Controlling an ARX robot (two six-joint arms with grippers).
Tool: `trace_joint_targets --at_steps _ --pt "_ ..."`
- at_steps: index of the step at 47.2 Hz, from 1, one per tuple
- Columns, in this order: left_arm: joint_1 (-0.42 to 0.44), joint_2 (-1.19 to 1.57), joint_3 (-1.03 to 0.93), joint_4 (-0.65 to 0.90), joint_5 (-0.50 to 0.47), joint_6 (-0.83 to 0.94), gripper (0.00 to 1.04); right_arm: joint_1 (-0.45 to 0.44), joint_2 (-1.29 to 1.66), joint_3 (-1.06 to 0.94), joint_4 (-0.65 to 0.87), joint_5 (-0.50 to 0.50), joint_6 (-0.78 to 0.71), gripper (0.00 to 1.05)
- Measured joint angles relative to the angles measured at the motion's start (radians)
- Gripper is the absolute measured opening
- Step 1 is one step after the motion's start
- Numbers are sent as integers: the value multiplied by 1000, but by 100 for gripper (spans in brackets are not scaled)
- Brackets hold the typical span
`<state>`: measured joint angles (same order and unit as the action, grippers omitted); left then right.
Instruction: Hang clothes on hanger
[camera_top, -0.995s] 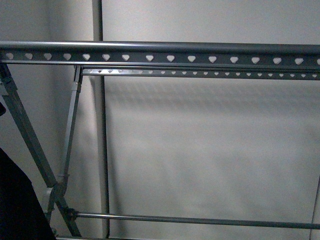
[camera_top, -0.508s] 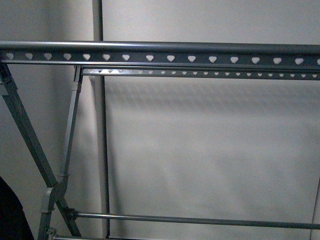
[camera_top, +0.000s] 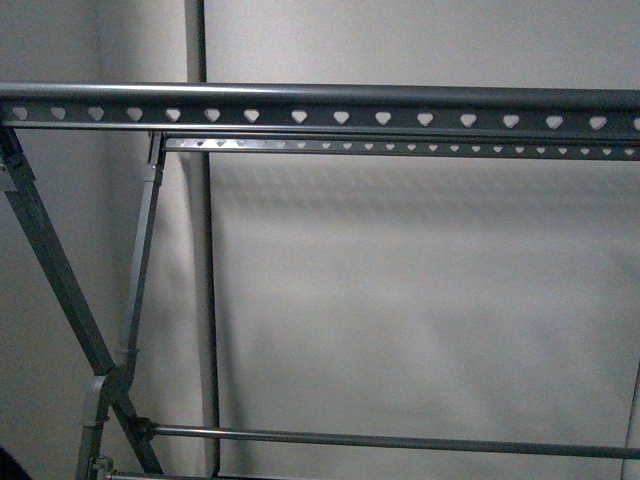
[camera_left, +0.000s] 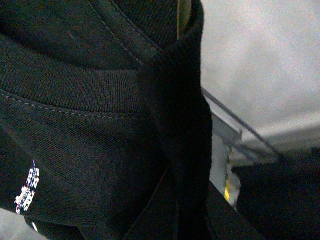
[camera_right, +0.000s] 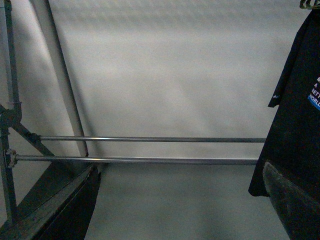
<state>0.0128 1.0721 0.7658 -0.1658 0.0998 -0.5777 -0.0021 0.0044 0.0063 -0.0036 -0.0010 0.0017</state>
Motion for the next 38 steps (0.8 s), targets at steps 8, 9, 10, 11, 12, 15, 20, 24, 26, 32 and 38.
trace_joint_targets --at_steps 8,9,10,11,12,15,20,24,26,32,38 --pt "-46 -52 -1 -111 406 349 4 0 0 0 0 0 0 97" --pt "-45 -34 14 -138 461 414 4 0 0 0 0 0 0 97" --pt "-42 -20 27 -156 511 480 4 0 0 0 0 0 0 97" --pt "-37 -3 43 -179 553 537 4 0 0 0 0 0 0 97" --pt "-34 7 51 -192 575 548 4 0 0 0 0 0 0 97" --pt "-16 56 87 -209 664 703 4 0 0 0 0 0 0 97" --pt "19 154 153 -191 740 1059 4 0 0 0 0 0 0 97" --pt "32 224 224 -253 760 1353 4 0 0 0 0 0 0 97" --pt "33 252 251 -279 768 1439 4 0 0 0 0 0 0 97" --pt "20 326 329 -344 764 1694 4 0 0 0 0 0 0 97" --pt "-17 385 394 -338 741 1847 4 0 0 0 0 0 0 97"
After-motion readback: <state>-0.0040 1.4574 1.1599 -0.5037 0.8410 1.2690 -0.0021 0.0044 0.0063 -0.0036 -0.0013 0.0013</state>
